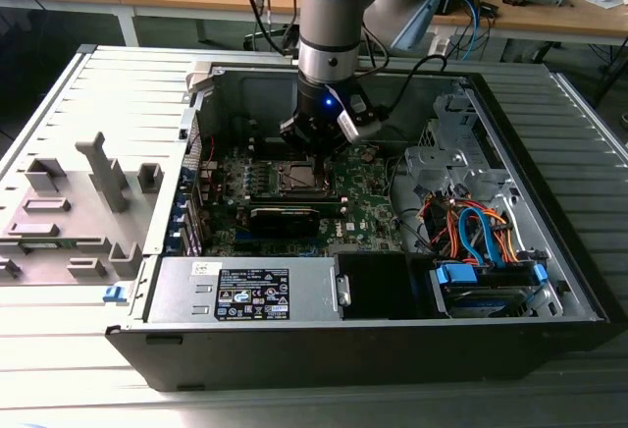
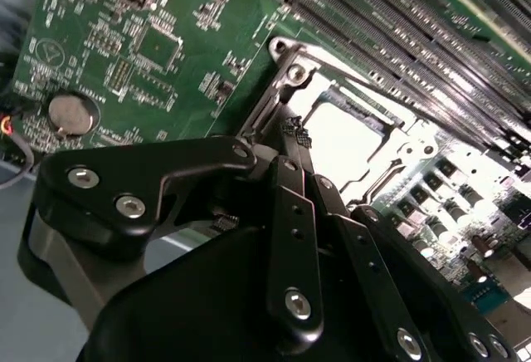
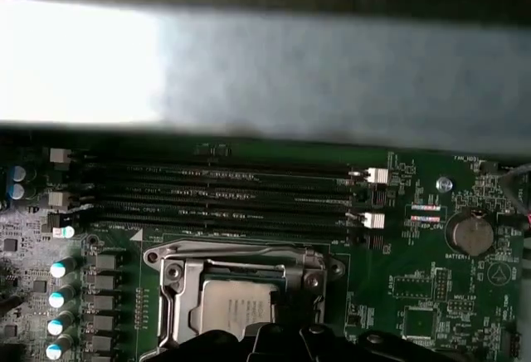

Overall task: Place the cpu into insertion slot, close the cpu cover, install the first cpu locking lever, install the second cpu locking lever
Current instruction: 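Install the first cpu locking lever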

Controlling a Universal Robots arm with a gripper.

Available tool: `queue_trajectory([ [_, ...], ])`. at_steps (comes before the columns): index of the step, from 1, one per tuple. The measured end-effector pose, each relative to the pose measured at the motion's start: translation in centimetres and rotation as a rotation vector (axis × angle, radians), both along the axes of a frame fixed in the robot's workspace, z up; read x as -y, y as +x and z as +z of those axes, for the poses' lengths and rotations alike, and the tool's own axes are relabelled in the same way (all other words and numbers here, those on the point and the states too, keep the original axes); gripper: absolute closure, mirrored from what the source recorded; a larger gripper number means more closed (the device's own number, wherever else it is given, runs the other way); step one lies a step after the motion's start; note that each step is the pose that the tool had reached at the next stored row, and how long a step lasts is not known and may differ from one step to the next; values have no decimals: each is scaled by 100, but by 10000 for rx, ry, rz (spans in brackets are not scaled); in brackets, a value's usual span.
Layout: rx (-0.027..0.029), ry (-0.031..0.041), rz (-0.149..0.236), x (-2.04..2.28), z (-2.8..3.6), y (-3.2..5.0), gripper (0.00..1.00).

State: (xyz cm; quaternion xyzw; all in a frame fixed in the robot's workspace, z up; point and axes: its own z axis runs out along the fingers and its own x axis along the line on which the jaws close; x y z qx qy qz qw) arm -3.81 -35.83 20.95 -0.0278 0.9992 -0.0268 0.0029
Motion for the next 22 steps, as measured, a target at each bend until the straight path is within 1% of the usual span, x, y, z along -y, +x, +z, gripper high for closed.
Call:
queue_trajectory([
  [2,-1,-1,-137,51,0,0,89],
  [5,0,2,-246,98,0,0,89],
  [6,-1,4,-254,101,4,-1,89],
  [7,-1,6,-255,102,24,0,89],
  [9,0,7,-257,101,109,0,89],
  [14,-1,6,-256,102,233,0,89],
  [15,0,9,-256,101,245,0,89],
  [22,-1,8,-256,102,247,0,89],
])
